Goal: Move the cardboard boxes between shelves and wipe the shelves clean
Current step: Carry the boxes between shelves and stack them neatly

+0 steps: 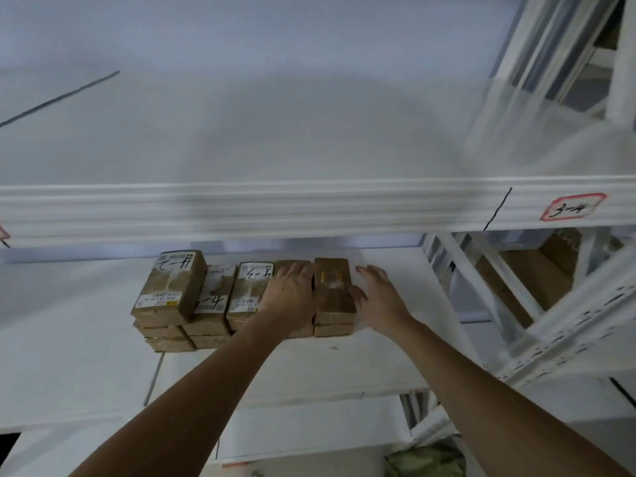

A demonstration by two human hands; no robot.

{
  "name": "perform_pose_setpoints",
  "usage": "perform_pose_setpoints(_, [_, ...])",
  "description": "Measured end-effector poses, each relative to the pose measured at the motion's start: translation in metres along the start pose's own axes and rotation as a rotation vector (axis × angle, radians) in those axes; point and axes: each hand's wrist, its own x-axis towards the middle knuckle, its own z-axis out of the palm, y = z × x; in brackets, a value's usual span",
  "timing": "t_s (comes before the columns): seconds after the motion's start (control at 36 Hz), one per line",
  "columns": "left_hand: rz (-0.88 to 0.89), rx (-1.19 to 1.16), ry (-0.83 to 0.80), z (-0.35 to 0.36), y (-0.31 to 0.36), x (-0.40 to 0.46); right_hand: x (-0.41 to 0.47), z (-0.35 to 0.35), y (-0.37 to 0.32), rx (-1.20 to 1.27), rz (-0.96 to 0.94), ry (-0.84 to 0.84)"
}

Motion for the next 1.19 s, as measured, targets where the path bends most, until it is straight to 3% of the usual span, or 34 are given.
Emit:
perform_pose_setpoints(0.17, [0.146,0.044,0.073,-0.011,0.020,-0.023,-0.053,-0.055,0.021,-0.115,-0.008,-0.030])
perform_pose_setpoints(0.36, [0.253,0.155,-0.010,-0.018,0.074,-0.051,-0.125,-0.109,0.066,-0.184,0.007,0.004])
perform_pose_setpoints(0.58, [0.309,0.158,-0.053,0.008,0.199,-0.081,-0.227,-0.179,0.135,-0.136,0.069,0.058])
perform_pose_setpoints(0.89, [0.504,0.093,-0.129,0.074,0.405,-0.135,-0.367,-0.255,0.235,-0.317,0.116,0.075])
perform_pose_setpoints(1.19, [0.611,0.082,-0.116,0.127,0.513,-0.138,-0.406,-0.291,0.329,-0.331,0.175,0.098])
